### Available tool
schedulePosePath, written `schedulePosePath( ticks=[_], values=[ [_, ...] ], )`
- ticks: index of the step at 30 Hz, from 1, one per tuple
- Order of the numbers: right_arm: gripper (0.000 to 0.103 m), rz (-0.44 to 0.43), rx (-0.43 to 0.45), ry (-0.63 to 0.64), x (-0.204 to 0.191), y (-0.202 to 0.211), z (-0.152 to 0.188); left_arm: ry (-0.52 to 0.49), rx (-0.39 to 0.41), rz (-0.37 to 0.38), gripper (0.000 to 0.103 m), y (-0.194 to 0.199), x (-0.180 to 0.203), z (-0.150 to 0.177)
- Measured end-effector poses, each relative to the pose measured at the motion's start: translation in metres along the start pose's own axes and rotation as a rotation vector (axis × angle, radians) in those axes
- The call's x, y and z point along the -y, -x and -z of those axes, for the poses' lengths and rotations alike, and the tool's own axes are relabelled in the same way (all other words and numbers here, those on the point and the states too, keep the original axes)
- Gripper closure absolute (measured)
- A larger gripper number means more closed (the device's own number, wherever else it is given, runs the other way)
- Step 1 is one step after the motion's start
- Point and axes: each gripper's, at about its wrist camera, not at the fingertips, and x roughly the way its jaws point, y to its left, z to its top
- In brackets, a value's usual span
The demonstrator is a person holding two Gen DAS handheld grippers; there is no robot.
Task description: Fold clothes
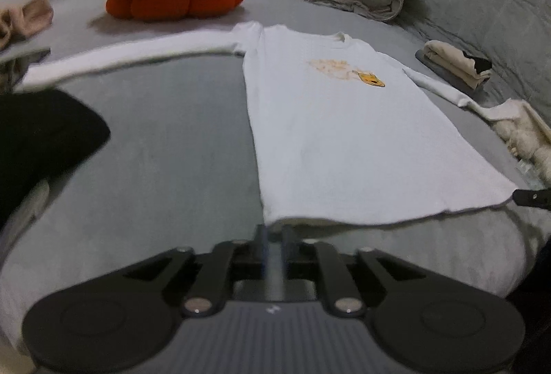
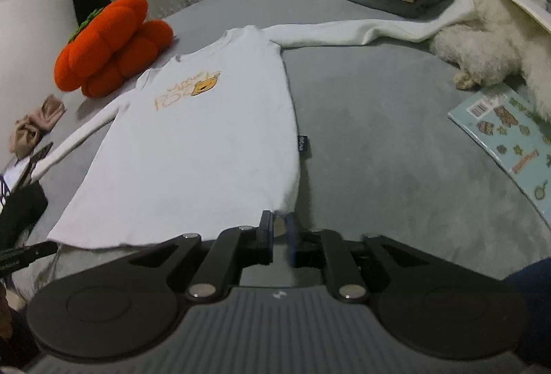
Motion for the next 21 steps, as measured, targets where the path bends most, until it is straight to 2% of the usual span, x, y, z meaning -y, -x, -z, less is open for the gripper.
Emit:
schedulePosePath(
  ticks=[2,4,6,8,11,16,18,21],
  values=[
    [0.081,-0.002,0.009,-0.021,0.004,0.004,0.0,0.052,0.022,0.02,0.069,0.007,-0.01,-0.001],
    [0.066,-0.015,0.033,-0.043,0.008,0.011,-0.001,0.091,0.055,0.04,0.068,0.017,-0.017,-0.003],
    [0.064,-0.028,0.071,-0.047,0.009,0.018,-0.003,0.146,0.097,0.048,0.062,0.026,-0.027,-0.005],
    [0.064,-0.026,0.104,-0.029,0.006,0.021,-0.004,0.183,0.115,0.055,0.062,0.028,-0.032,-0.009],
    [0.064,-0.03,0.073,0.029,-0.003,0.007,-0.011,0.157,0.116,0.024,0.061,0.021,-0.019,-0.02],
    [0.064,-0.031,0.041,0.214,-0.029,-0.023,-0.034,0.084,0.12,-0.053,0.053,0.004,0.013,-0.042],
    [0.064,-0.033,0.031,0.245,-0.035,-0.034,-0.041,0.067,0.113,-0.084,0.042,-0.008,0.022,-0.049],
    [0.064,-0.046,-0.011,0.274,-0.039,-0.052,-0.046,0.042,0.102,-0.129,0.041,-0.026,0.037,-0.061]
  ],
)
